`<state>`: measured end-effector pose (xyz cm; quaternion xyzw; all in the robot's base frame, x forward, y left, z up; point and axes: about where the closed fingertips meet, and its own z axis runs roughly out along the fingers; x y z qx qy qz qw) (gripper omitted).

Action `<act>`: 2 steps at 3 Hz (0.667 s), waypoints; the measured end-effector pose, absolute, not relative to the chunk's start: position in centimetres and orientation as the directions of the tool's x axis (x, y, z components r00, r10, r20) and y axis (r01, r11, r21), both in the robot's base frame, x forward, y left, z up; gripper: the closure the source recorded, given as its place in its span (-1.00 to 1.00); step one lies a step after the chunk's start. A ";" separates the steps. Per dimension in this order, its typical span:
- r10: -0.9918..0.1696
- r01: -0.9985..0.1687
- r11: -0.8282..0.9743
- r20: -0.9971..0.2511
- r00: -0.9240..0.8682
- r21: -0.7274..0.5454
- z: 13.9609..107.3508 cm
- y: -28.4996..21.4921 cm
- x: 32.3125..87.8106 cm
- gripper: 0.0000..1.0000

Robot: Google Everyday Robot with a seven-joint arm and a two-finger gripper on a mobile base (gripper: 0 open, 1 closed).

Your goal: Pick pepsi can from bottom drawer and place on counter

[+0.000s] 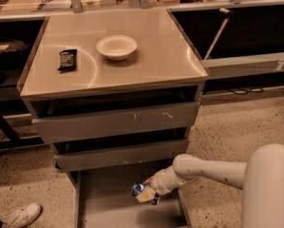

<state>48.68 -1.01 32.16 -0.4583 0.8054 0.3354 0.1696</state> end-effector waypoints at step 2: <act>-0.632 -0.850 0.435 -0.572 -0.524 0.297 42.5 -4.9 47.5 1.00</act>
Offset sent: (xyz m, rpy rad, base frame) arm -0.0163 -0.0729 0.1851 -0.1408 -0.1532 -0.1070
